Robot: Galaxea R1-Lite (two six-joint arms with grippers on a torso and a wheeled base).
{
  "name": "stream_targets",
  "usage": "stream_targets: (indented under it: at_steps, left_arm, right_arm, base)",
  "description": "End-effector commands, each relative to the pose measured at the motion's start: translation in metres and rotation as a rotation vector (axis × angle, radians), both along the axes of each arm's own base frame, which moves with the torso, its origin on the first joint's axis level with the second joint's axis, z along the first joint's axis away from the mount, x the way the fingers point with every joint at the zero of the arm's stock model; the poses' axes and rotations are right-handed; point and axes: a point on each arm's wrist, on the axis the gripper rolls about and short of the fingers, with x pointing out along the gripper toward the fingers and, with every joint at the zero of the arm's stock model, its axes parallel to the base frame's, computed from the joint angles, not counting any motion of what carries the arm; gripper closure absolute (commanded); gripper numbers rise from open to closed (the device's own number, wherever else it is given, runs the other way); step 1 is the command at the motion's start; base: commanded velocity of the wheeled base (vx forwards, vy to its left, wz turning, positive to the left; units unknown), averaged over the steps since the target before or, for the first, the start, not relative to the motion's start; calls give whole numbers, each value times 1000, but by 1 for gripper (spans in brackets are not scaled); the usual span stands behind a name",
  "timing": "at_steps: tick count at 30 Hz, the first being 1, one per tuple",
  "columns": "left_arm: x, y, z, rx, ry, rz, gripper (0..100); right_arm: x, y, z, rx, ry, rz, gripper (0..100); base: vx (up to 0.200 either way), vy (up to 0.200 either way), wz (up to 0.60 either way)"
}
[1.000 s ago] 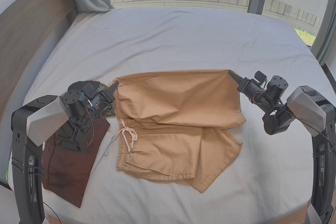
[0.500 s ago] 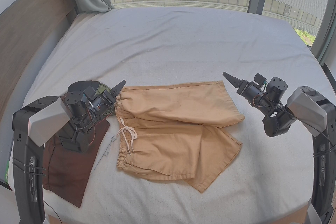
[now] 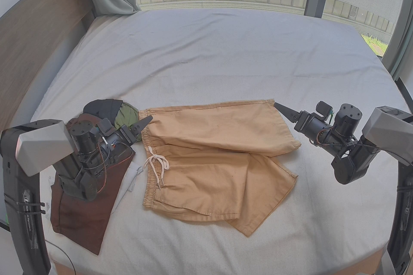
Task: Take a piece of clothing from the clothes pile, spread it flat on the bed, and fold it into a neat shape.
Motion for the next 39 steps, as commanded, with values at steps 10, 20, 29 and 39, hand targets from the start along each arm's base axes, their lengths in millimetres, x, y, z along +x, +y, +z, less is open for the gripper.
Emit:
stream_targets:
  at_steps: [10,20,29,39]
  left_arm:
    - [-107,24,76,9,-42,-155,0]
    - [-148,24,79,42,-31,-291,0]
    - [-152,27,57,212,-62,-288,0]
    - [-147,27,20,429,-66,-271,0]
  right_arm:
    - [-90,-1,38,-8,33,49,0]
    - [-127,-8,26,-81,99,73,0]
    - [-132,-11,7,-135,150,73,0]
    - [-130,-13,-4,-148,190,66,0]
  base:
    - [0,0,0]
    - [0,0,0]
    - [0,0,0]
    - [0,0,0]
